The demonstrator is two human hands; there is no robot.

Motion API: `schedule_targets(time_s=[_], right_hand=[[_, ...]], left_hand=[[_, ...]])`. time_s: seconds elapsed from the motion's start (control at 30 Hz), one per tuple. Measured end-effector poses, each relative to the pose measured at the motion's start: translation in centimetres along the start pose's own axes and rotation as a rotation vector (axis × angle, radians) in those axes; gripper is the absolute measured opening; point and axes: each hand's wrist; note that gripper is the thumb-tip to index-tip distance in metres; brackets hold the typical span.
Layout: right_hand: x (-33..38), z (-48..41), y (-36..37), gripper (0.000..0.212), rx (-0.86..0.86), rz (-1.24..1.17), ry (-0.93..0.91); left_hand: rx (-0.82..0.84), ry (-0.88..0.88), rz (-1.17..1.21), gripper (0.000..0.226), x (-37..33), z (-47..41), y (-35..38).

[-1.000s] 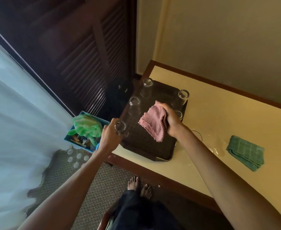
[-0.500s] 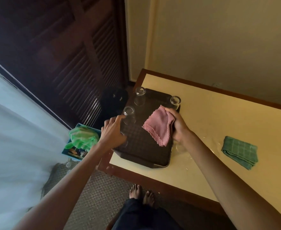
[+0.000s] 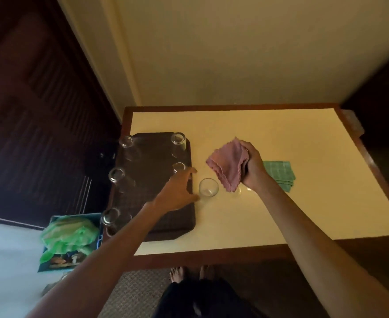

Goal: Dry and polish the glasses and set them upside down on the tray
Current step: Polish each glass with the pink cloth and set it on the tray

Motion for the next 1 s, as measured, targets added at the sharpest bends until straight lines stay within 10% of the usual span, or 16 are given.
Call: schedule_targets(time_s=[0.2,0.67,1.0], right_hand=[[-1.1,-0.7,-5.5,0.047,-0.044,-0.07,0.075],[-1.1,-3.9,-8.1,0.085,-0.078,-0.152,0.082],[4.1,-1.7,0.5,0.023,0.145,-0.141,-0.072]], left_hand=[[0.028,-0.058,-0.048,0.117,0.1,-3.6,6.8],[-0.33,-0.02,0.185,0.068,-4.0,-5.4,3.4],[-0.489,0.139,0.373,0.073,-13.2,-6.1,-3.2]])
Point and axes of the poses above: each hand's wrist, its own z-axis away from the middle knuckle, its own y-axis out of the palm, x = y × z, and after that the axes turned 2 degrees about x, right-handed
